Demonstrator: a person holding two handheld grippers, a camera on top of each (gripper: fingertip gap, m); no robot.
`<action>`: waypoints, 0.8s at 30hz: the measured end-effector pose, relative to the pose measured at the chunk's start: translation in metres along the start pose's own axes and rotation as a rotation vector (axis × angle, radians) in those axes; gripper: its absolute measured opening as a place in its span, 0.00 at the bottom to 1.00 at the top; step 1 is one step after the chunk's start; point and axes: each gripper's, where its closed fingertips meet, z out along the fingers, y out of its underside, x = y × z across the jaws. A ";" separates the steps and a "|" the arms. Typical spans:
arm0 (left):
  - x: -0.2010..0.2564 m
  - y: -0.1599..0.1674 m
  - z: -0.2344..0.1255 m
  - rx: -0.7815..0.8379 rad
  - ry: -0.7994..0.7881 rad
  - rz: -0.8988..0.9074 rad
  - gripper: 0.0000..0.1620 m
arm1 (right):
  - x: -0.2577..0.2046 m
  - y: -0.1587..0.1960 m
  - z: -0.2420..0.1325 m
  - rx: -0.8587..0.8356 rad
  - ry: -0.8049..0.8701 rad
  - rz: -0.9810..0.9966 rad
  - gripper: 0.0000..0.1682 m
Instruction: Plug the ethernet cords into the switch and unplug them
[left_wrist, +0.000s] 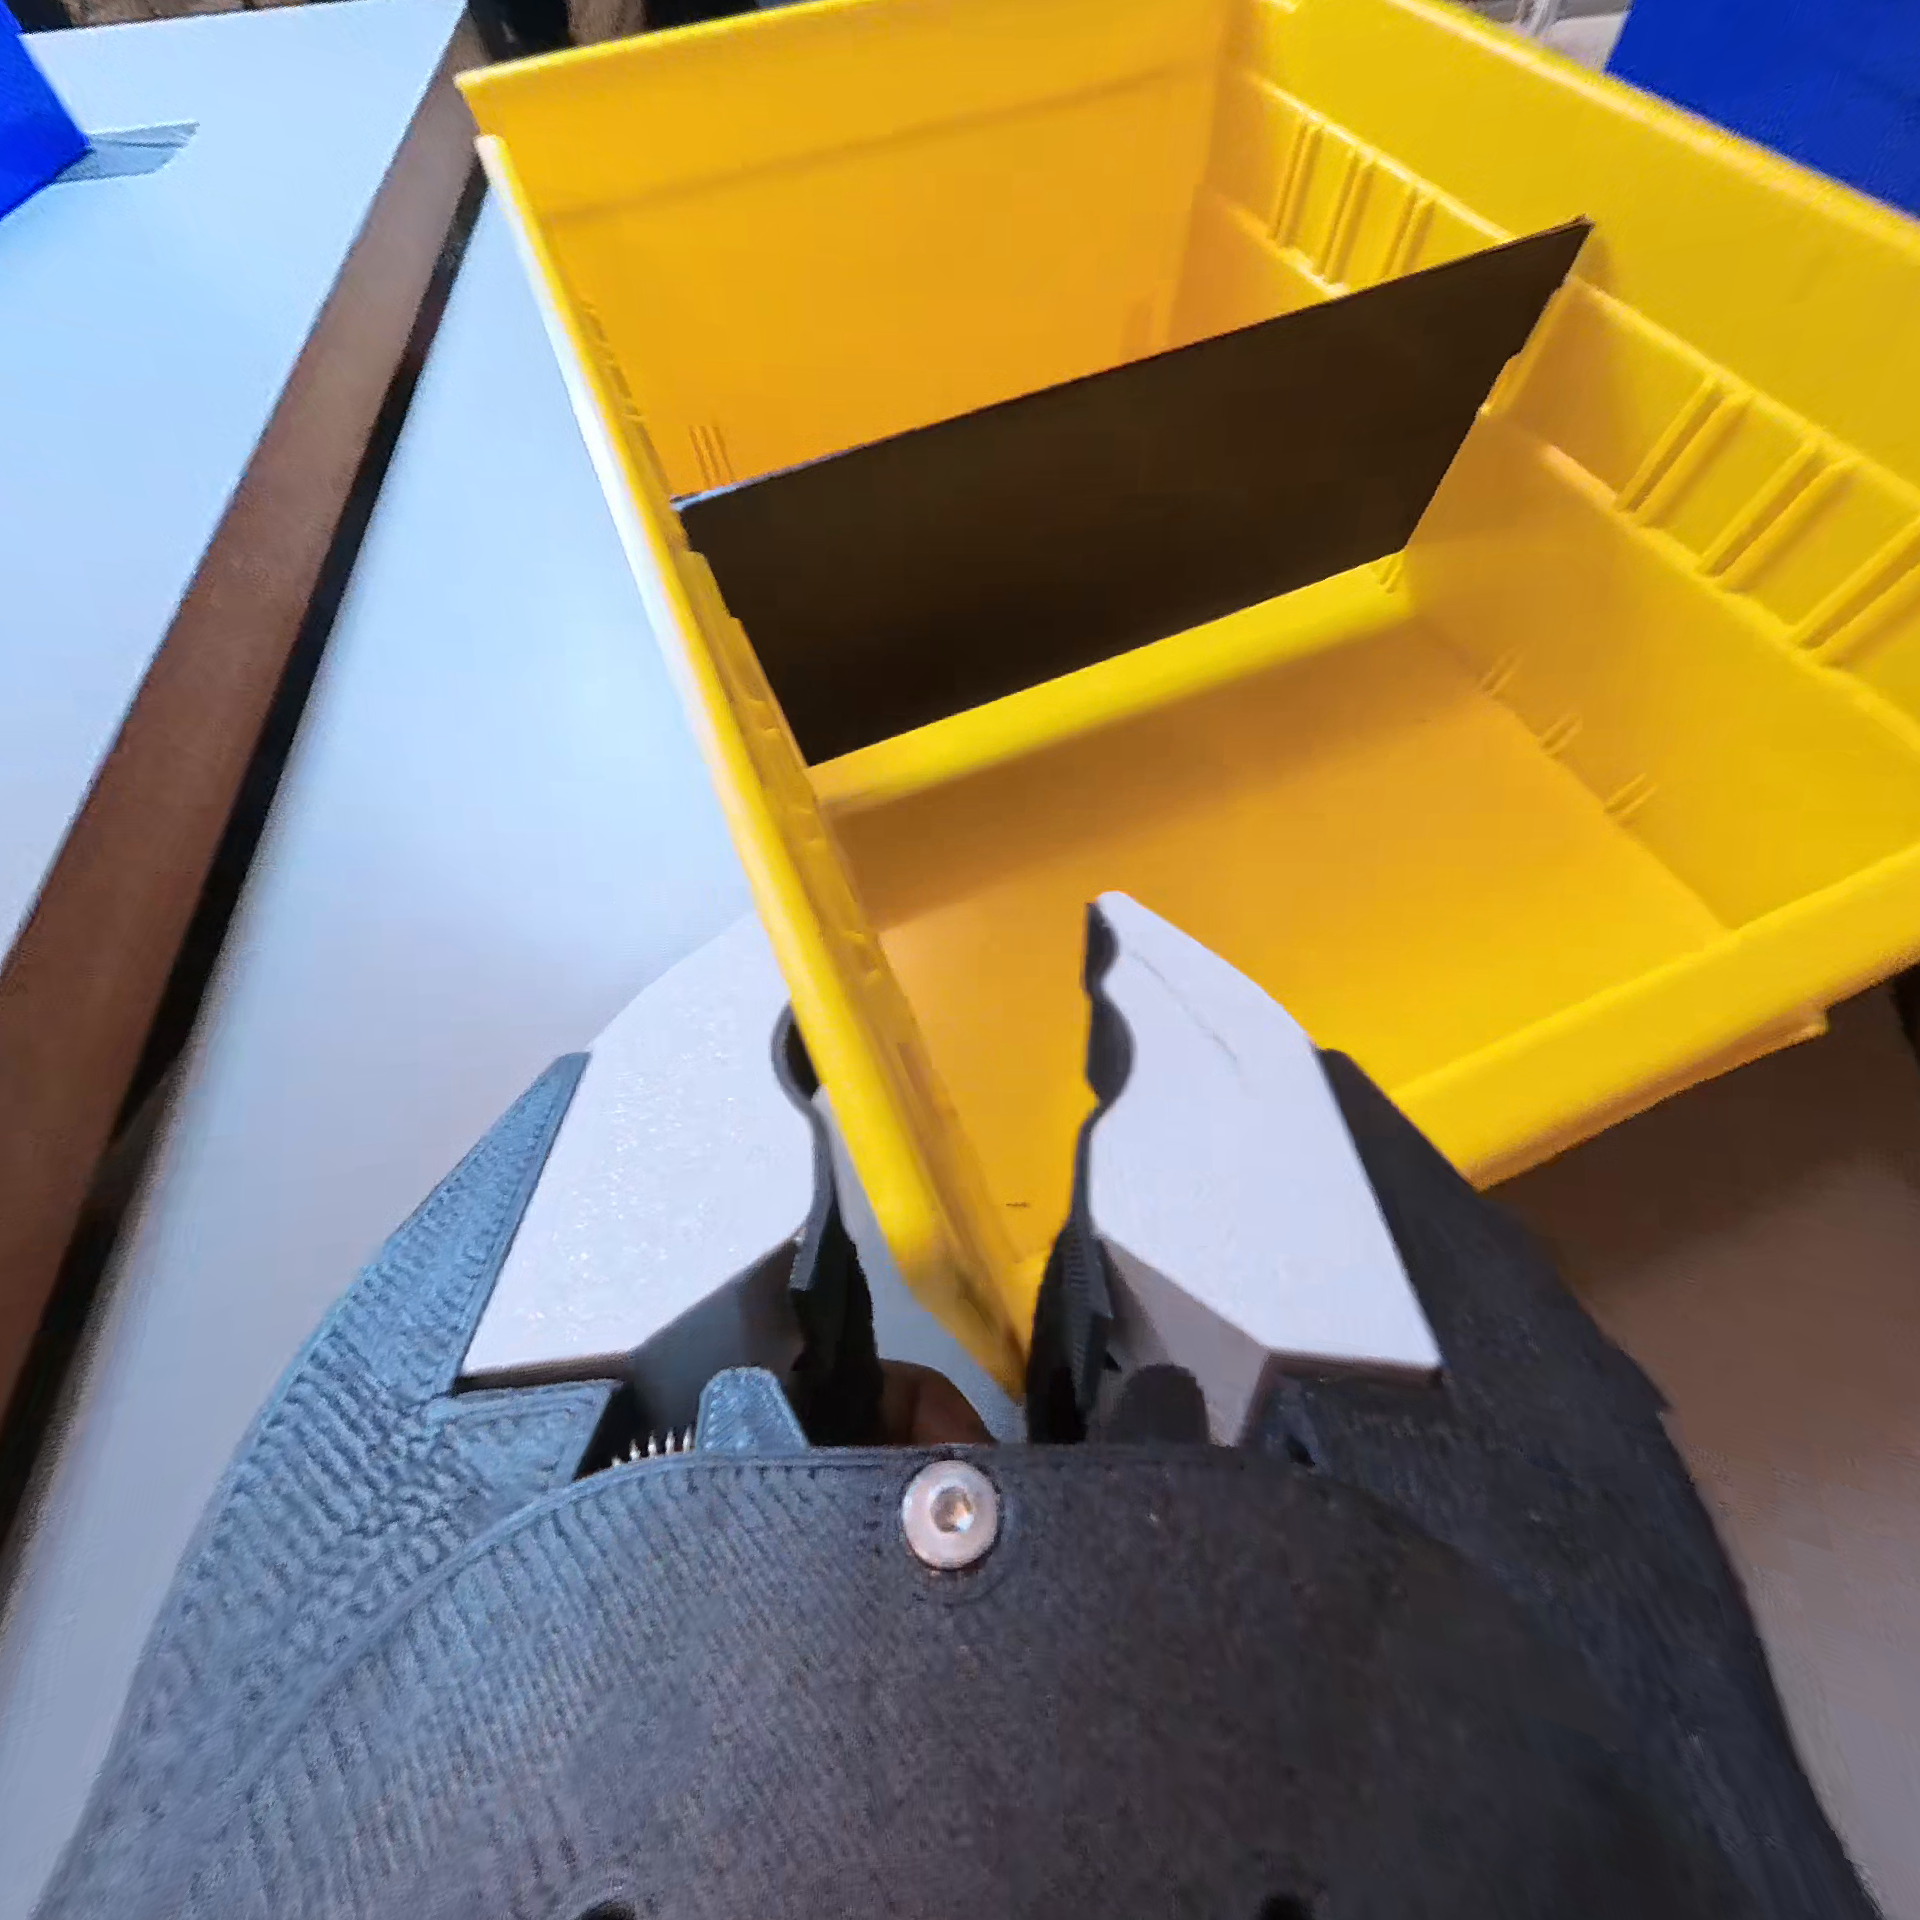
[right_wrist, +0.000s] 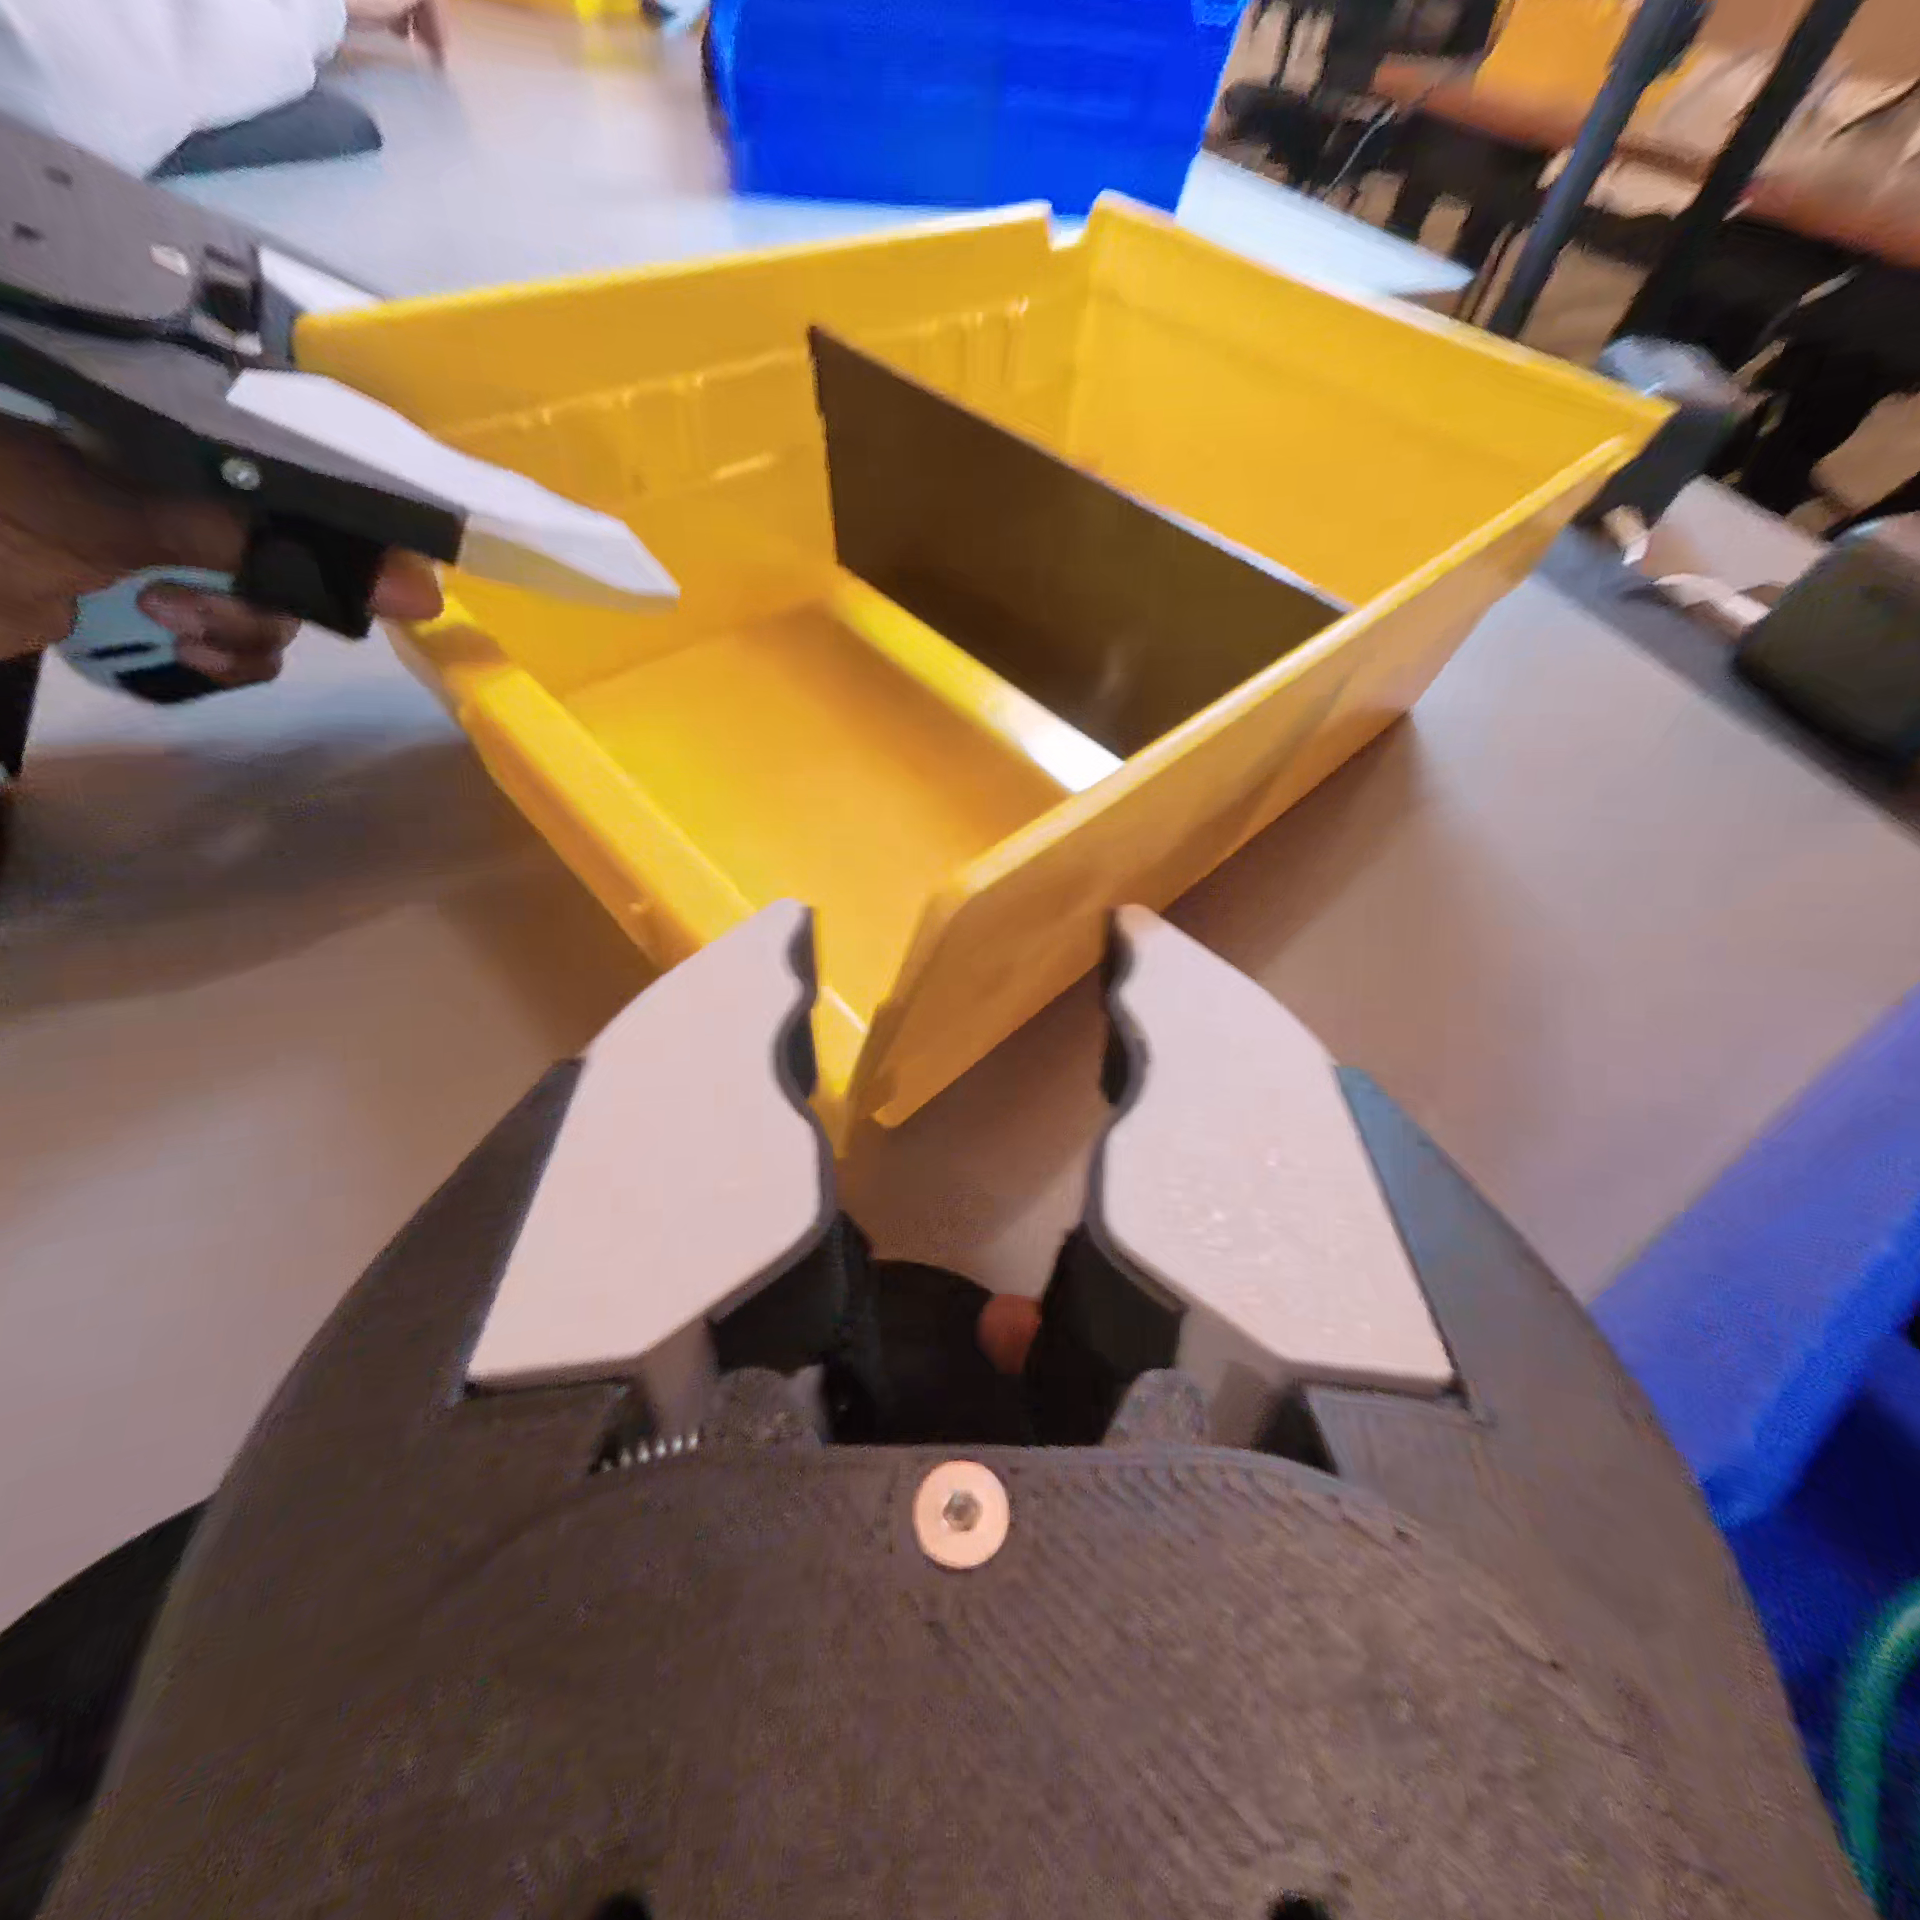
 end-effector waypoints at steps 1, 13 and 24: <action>-0.004 0.000 0.000 -0.006 -0.038 0.010 0.24 | -0.001 0.003 0.002 -0.023 -0.018 0.005 0.23; -0.012 -0.051 -0.038 0.200 -0.300 0.041 0.06 | 0.000 -0.013 -0.013 0.087 0.100 -0.188 0.17; 0.070 -0.154 -0.073 0.478 -0.215 0.099 0.09 | 0.048 -0.082 -0.117 0.298 0.336 -0.285 0.14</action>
